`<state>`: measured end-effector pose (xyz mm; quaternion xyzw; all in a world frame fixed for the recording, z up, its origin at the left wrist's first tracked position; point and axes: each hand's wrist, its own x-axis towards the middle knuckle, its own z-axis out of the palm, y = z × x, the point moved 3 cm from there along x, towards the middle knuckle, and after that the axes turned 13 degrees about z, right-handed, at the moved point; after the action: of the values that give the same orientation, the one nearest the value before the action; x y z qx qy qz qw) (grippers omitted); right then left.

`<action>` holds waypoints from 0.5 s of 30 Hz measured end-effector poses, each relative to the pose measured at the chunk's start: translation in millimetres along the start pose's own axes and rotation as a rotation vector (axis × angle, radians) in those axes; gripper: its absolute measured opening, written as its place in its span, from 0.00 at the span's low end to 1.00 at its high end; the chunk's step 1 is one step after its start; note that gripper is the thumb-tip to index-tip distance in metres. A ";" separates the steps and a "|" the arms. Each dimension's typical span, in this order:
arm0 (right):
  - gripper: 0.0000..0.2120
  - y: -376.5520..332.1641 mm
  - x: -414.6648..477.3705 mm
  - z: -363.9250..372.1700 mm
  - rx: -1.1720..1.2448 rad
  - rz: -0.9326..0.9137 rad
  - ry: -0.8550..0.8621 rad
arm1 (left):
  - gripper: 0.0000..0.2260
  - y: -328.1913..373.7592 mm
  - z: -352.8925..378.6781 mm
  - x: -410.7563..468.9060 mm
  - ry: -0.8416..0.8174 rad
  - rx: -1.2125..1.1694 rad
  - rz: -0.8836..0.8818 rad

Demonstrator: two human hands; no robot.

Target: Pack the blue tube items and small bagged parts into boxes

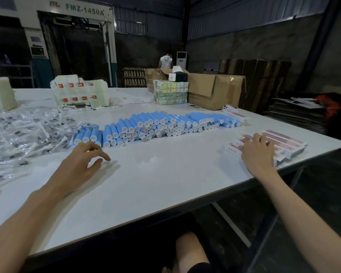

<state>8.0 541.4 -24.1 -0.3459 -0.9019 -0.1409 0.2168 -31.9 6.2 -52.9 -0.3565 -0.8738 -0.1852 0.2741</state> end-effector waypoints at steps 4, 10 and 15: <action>0.20 -14.0 -0.4 -5.2 0.069 0.006 0.054 | 0.11 2.5 -1.7 -0.2 -0.010 -0.008 -0.010; 0.16 -94.4 -14.3 -45.2 0.438 -0.146 0.154 | 0.12 2.1 -0.9 -0.8 -0.023 -0.010 -0.020; 0.13 -186.4 -51.4 -97.3 0.792 -0.371 0.101 | 0.11 0.4 -4.3 -3.8 0.015 0.040 -0.071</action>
<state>-56.8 338.8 15.6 -0.0611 -0.9215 0.1624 0.3476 -27.9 2.2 -51.8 -0.3182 -0.8874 -0.1800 0.2808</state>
